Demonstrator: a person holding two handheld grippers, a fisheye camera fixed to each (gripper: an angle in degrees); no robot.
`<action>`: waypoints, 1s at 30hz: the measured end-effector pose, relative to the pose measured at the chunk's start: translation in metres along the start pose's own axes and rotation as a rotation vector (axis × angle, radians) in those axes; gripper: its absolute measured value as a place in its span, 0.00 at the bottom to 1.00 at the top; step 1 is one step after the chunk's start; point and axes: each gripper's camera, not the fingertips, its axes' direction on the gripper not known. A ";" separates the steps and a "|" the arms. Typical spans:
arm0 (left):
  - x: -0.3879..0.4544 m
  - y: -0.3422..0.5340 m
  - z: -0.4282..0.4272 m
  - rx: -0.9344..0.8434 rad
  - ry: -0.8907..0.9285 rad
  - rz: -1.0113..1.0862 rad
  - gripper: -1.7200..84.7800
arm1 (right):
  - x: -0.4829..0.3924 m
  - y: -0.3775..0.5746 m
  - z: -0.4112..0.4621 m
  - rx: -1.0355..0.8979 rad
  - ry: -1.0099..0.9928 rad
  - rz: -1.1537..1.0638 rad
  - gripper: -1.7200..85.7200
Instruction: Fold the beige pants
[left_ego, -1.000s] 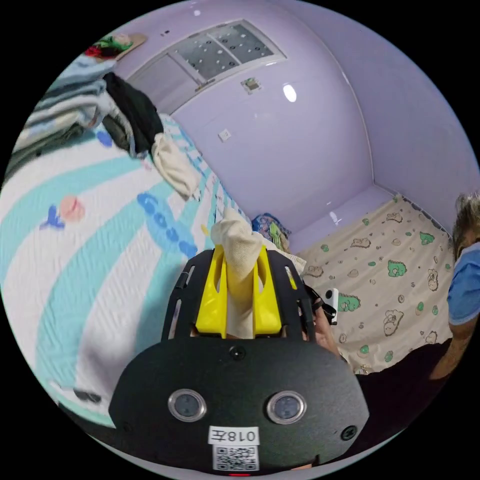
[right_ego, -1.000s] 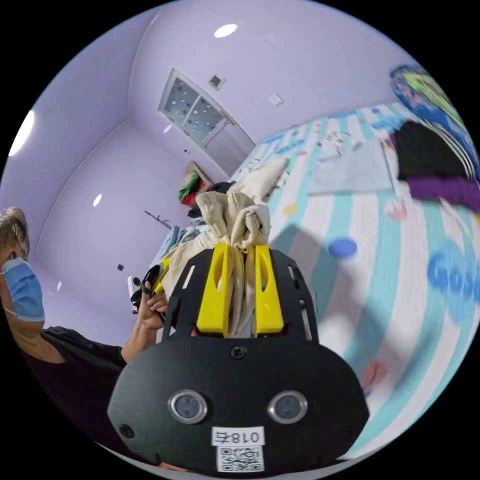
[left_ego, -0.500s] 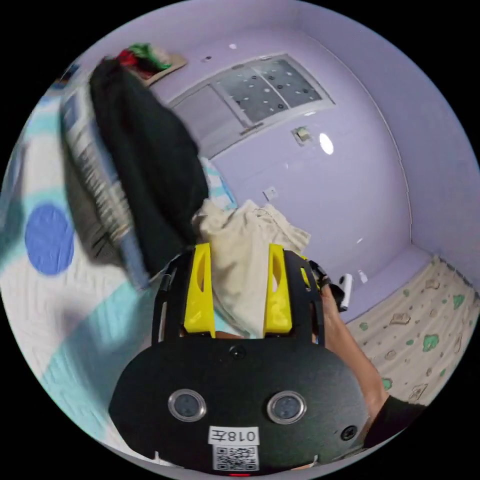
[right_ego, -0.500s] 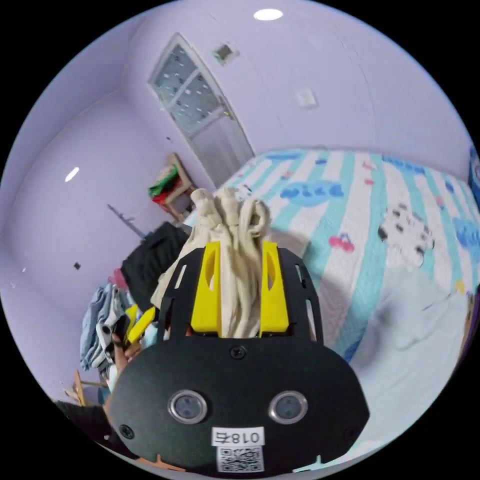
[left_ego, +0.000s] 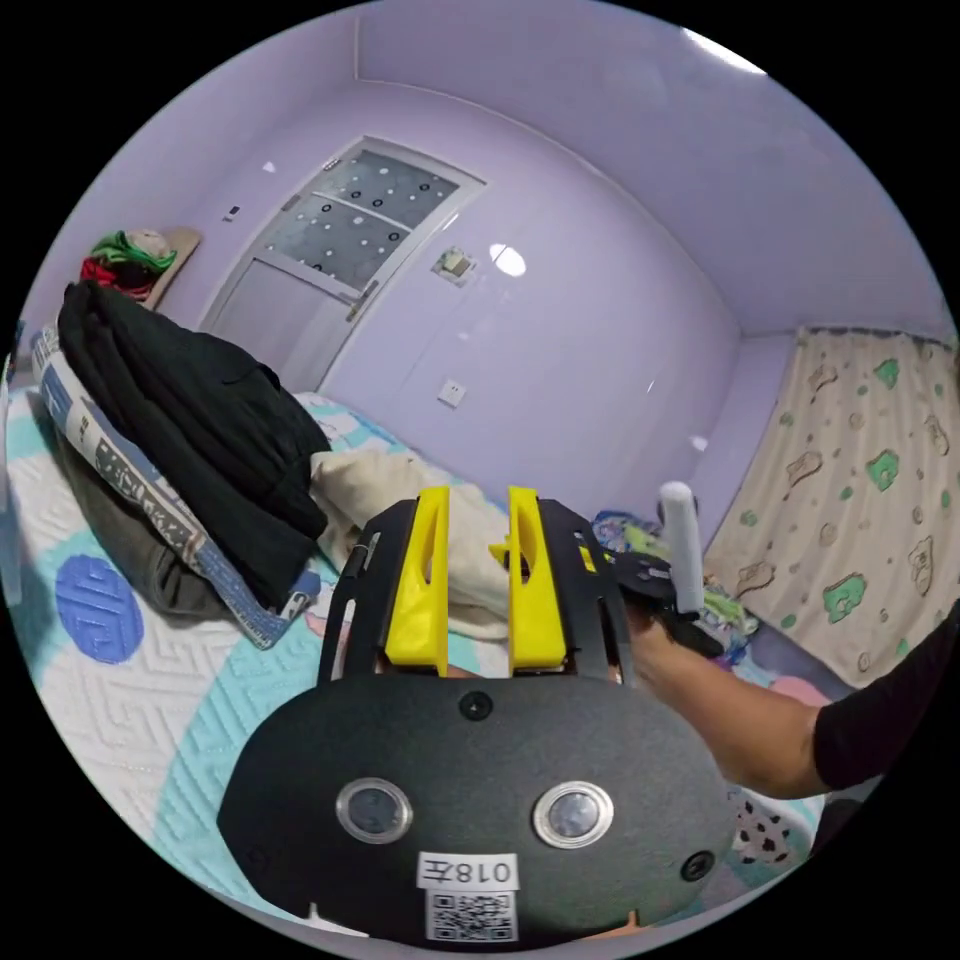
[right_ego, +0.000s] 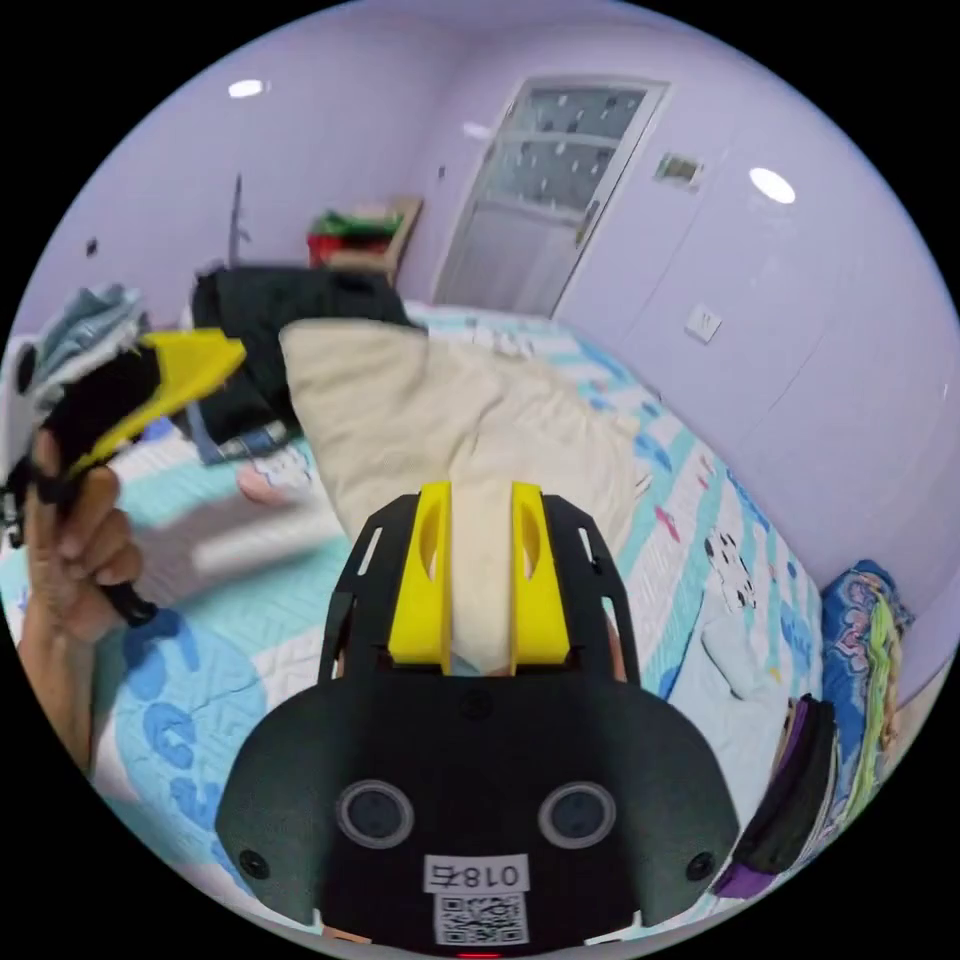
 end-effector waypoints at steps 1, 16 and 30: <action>0.001 -0.004 0.009 -0.042 -0.008 0.016 0.13 | -0.010 -0.002 0.011 0.001 0.014 0.000 0.13; 0.057 -0.049 0.118 -0.358 0.365 0.126 0.12 | 0.106 0.132 -0.113 0.033 0.012 0.349 0.14; 0.087 -0.006 0.255 -0.766 0.829 0.054 0.12 | 0.150 0.258 -0.101 -0.312 0.128 -0.024 0.12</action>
